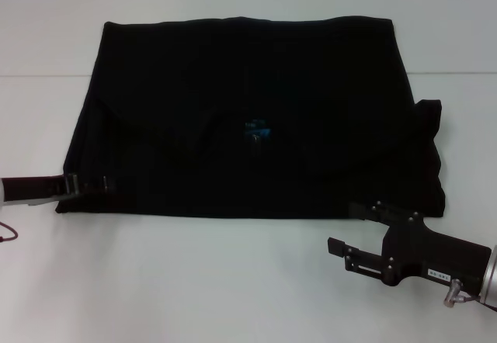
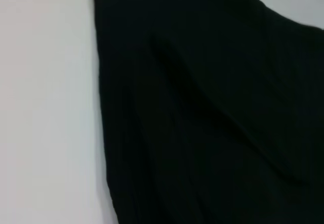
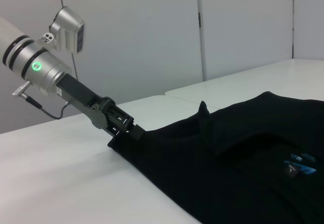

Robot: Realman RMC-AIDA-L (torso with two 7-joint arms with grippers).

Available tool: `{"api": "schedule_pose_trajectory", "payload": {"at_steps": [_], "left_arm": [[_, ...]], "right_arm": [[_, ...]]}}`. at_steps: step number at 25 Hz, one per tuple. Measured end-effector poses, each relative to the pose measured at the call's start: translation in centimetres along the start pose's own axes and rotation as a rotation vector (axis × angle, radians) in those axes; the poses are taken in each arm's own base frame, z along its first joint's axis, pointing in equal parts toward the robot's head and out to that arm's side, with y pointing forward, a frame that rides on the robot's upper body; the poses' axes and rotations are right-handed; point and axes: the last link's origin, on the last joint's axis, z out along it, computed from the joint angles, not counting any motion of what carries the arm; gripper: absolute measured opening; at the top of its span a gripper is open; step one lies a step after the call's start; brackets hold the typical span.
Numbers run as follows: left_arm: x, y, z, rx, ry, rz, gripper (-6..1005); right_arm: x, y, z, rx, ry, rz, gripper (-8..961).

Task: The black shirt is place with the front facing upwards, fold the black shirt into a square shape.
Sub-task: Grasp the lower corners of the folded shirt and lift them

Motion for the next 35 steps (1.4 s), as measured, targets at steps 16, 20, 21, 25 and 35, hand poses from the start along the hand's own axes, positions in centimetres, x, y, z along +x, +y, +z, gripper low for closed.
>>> {"api": "schedule_pose_trajectory", "payload": {"at_steps": [16,20,21,25,35], "left_arm": [[-0.2,0.2,0.2,0.015,-0.017,0.059,214],[-0.1,0.0,0.1,0.018,-0.017,0.054,139],[-0.2,0.0,0.1,0.019,-0.018,0.052,121],[-0.2,-0.1,0.0,0.019,-0.017,0.049,46],[0.0,-0.1,-0.4,0.004,-0.013,0.049,45]], "right_arm": [[0.0,-0.1,-0.2,0.008,-0.009,0.030,765],[-0.2,-0.5,-0.4,0.020,-0.006,0.058,766],[-0.3,-0.8,-0.6,0.026,-0.005,0.069,766],[-1.4,-2.3,-1.6,0.065,0.005,0.141,766],[-9.9,-9.6,-7.8,0.268,0.351,0.635,751]]}}
